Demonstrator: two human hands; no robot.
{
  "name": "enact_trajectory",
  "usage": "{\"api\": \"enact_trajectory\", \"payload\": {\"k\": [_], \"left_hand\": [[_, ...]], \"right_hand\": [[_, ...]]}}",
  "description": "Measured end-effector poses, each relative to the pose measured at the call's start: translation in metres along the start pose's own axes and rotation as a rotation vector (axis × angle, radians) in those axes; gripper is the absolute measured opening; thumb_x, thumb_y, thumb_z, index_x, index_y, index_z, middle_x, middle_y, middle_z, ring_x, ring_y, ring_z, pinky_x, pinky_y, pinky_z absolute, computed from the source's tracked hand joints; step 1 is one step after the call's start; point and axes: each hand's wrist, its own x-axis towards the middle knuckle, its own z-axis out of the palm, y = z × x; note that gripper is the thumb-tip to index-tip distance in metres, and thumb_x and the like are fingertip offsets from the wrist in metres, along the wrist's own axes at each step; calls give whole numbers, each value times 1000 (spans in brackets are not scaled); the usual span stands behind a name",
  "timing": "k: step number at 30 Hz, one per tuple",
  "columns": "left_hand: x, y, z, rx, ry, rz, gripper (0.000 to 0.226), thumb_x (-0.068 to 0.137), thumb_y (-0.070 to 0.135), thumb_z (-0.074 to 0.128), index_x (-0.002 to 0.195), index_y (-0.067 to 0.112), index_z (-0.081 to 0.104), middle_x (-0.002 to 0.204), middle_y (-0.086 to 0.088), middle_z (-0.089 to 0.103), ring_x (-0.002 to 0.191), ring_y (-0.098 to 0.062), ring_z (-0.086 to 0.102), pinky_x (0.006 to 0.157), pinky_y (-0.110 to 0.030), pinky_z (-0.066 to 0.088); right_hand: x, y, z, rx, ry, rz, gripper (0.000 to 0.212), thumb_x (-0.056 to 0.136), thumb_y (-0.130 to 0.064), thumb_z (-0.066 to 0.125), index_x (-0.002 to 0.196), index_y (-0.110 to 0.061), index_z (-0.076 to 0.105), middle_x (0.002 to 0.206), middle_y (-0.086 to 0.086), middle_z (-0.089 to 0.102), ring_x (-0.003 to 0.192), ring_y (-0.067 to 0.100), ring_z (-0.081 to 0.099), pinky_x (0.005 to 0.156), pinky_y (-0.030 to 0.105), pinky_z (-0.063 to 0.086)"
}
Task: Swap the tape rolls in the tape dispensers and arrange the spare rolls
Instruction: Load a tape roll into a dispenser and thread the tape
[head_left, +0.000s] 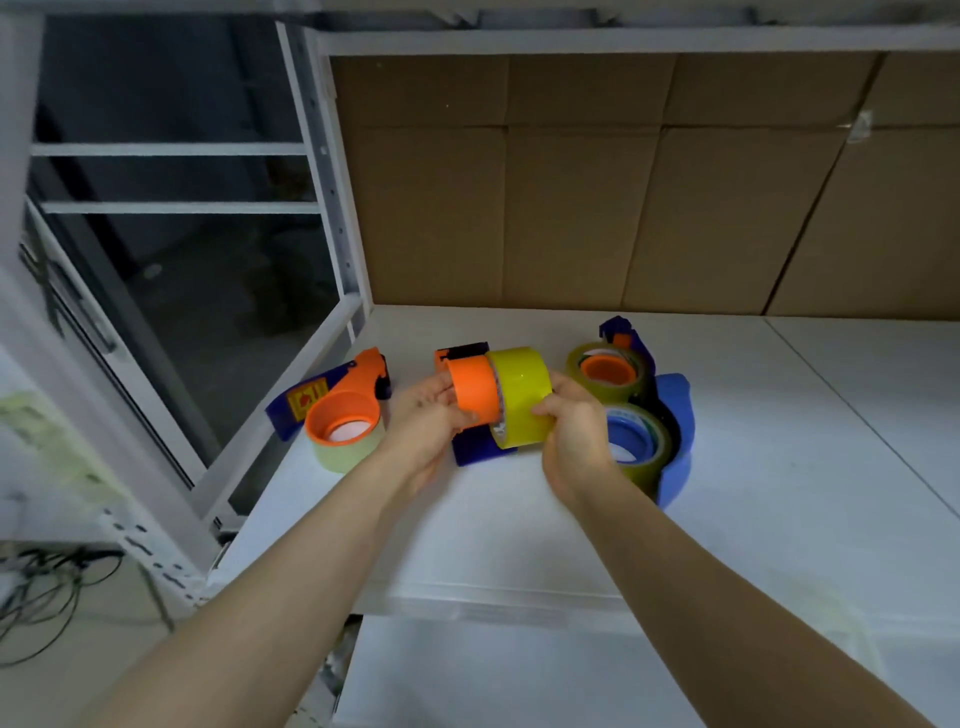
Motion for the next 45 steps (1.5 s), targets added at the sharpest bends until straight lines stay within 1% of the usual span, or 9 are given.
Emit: {"api": "enact_trajectory", "payload": {"k": [8, 14, 17, 19, 21, 25, 32, 40, 45], "left_hand": [[-11, -17, -3, 1, -44, 25, 59, 73, -30, 41, 127, -6, 47, 120, -23, 60, 107, -29, 58, 82, -26, 52], [-24, -14, -4, -78, -122, 0, 76, 43, -5, 38, 117, 0, 56, 95, -16, 63, 88, -25, 61, 74, -30, 52], [-30, -14, 1, -102, -161, -4, 61, 47, -1, 40, 106, 2, 55, 86, -14, 57, 77, -21, 58, 67, -28, 48], [-31, -19, -1, -84, -118, 12, 52, 58, -2, 53, 110, 1, 55, 91, -15, 62, 83, -23, 62, 73, -30, 51], [-33, -25, -6, -72, -84, 22, 48, 73, -5, 64, 119, 2, 55, 104, -15, 66, 97, -27, 64, 82, -33, 54], [-32, -32, -12, -17, -99, 20, 47, 80, -11, 60, 125, 0, 52, 117, -20, 63, 106, -32, 61, 91, -40, 52], [-37, -28, -13, -9, -116, 19, 66, 59, -3, 63, 124, 3, 53, 117, -17, 64, 106, -29, 62, 94, -43, 50], [-38, -30, -8, -62, -13, 4, 22, 86, 2, 50, 101, 8, 65, 100, -12, 68, 93, -25, 63, 91, -42, 49], [-39, -32, -4, -34, 52, 61, 18, 91, 6, 50, 89, 14, 65, 83, -2, 69, 74, -12, 64, 67, -22, 54]], "right_hand": [[-4, 21, -10, 125, -145, 1, 34, 86, 12, 45, 112, -6, 56, 98, 9, 65, 90, 22, 62, 80, 36, 50], [-9, 32, -13, 111, -277, 13, 39, 87, 10, 44, 121, -3, 56, 102, 7, 70, 95, 18, 66, 83, 28, 54], [-15, 37, -7, 57, -340, 33, 41, 88, 7, 44, 124, -7, 57, 121, 15, 63, 112, 26, 59, 98, 35, 47], [-18, 41, -1, -25, -373, 8, 38, 86, 2, 50, 116, -17, 64, 125, 14, 62, 118, 26, 57, 104, 39, 43], [-18, 41, 2, -118, -348, -19, 43, 82, 3, 52, 115, -23, 63, 118, 6, 65, 114, 23, 59, 99, 37, 47], [-15, 18, 0, -251, -262, -79, 67, 83, 13, 47, 138, -24, 41, 101, -15, 53, 92, 0, 56, 66, 11, 50], [-12, 7, 3, -481, -383, -71, 54, 80, 8, 64, 130, -12, 53, 107, 12, 65, 91, 17, 64, 74, 17, 56], [-20, 17, -6, -311, -410, -2, 58, 84, 15, 53, 135, -13, 47, 112, 8, 64, 97, 16, 65, 82, 22, 56], [-24, 21, -5, -315, -392, -30, 60, 84, 13, 55, 137, -12, 44, 110, 6, 65, 104, 18, 62, 90, 27, 53]]}}
